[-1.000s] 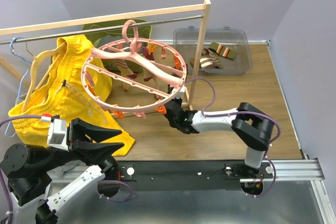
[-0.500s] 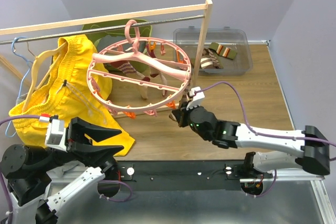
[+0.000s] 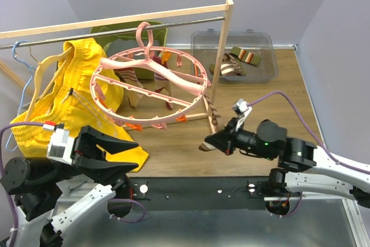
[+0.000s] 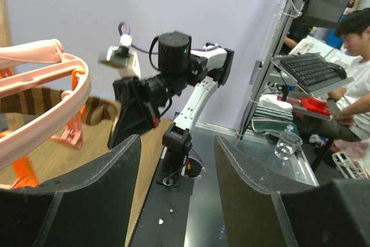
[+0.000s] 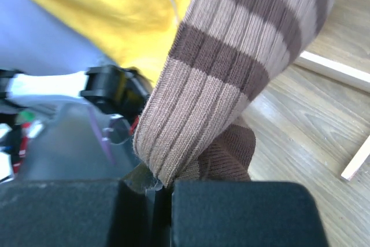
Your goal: Remove the socks clipped to the hanger
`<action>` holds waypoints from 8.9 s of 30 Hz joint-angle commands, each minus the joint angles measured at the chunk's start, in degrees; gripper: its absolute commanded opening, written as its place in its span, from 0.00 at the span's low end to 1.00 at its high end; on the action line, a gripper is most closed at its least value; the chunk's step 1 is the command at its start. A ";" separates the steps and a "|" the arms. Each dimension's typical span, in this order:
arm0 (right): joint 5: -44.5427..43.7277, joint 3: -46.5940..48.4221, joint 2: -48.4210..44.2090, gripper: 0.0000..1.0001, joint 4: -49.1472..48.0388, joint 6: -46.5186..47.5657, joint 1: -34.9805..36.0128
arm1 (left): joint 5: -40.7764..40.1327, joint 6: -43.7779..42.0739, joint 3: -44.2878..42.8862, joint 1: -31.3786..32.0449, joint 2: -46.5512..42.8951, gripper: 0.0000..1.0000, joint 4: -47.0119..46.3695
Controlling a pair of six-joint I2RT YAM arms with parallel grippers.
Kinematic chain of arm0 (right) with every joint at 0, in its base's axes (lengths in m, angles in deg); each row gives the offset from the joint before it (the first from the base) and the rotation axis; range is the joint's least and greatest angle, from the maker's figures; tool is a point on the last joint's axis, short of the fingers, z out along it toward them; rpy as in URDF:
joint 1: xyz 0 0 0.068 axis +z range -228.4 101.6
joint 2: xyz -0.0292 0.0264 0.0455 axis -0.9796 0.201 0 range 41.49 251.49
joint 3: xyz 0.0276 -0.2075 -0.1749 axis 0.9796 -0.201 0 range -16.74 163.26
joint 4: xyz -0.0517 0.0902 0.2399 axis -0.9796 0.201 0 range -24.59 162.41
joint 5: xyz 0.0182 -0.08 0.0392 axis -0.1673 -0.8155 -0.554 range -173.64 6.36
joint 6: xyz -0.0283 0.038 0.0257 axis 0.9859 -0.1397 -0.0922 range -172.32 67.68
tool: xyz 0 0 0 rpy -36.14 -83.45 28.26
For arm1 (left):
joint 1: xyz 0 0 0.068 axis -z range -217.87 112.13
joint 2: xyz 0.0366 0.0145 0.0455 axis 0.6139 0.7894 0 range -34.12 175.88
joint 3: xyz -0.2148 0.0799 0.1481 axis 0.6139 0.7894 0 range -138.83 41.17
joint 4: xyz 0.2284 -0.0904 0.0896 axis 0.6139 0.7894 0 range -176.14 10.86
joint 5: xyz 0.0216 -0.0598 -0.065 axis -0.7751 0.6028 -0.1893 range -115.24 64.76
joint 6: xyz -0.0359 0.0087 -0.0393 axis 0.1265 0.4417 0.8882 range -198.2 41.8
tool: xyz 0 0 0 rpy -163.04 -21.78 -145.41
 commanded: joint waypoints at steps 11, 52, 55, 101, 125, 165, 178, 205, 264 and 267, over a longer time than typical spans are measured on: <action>26.11 18.66 -0.18 0.01 13.65 -0.43 0.36 | 11.85 7.86 1.36 0.08 4.48 0.63 -9.54; 35.62 18.95 23.64 0.01 -35.48 -16.52 3.35 | 11.06 13.92 11.21 0.08 6.24 0.66 -9.11; 34.04 19.13 24.26 0.01 -37.06 -16.61 4.32 | 11.85 13.57 10.85 0.08 7.03 0.66 -9.02; -27.47 10.78 4.22 0.60 -1.28 -10.54 5.90 | 10.98 12.70 -6.63 0.08 1.06 0.00 8.03; -15.45 14.56 24.35 0.54 -6.22 -8.00 -1.92 | -11.66 9.96 -19.28 5.26 -2.89 0.00 21.13; 25.16 19.03 29.00 0.81 -25.03 -1.41 0.71 | -7.49 18.76 -0.40 13.80 -8.34 0.00 1.88; 18.31 28.26 34.98 0.91 -21.25 2.46 0.89 | -4.85 19.20 -0.66 13.80 -8.34 0.00 1.80; 8.74 26.33 36.92 0.55 -27.04 0.36 3.17 | -5.46 19.55 1.63 13.88 -9.66 0.00 0.65; -18.62 29.41 38.15 0.53 -16.68 -0.08 14.87 | -2.56 21.22 6.11 14.06 -13.36 0.00 -0.49; -16.42 30.37 37.71 0.71 -12.66 -0.61 14.87 | -2.56 20.69 5.50 14.06 -11.95 0.00 -1.02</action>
